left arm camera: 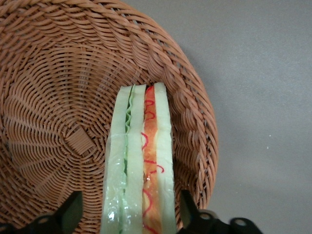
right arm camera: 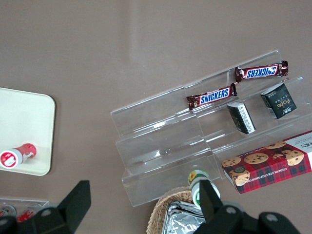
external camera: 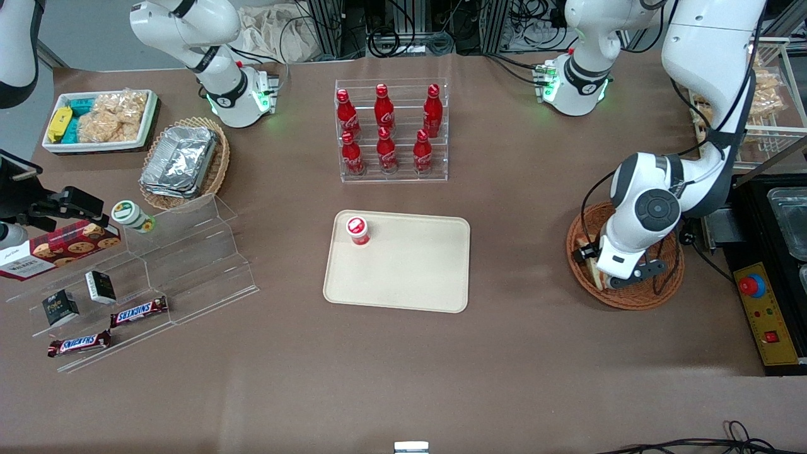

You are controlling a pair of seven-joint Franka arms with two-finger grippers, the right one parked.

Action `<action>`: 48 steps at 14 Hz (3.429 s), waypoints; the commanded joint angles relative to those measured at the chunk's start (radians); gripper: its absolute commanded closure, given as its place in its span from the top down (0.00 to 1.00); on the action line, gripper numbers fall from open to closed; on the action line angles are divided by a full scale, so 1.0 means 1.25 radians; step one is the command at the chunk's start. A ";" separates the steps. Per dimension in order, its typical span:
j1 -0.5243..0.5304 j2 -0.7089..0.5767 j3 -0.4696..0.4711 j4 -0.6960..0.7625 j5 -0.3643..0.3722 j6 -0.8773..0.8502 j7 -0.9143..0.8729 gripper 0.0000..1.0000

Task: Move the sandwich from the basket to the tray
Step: 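Close the left gripper on the wrapped sandwich, then lift the sandwich up out of the basket with the left gripper, then carry the sandwich over the white tray with the left gripper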

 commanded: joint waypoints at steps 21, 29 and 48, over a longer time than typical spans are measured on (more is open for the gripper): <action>-0.001 -0.148 -0.371 0.669 0.007 -0.880 -0.098 0.02; -0.003 -0.023 -0.575 0.671 -0.044 -0.702 -0.411 0.02; -0.195 0.484 -0.416 0.635 0.253 -0.334 -0.552 0.11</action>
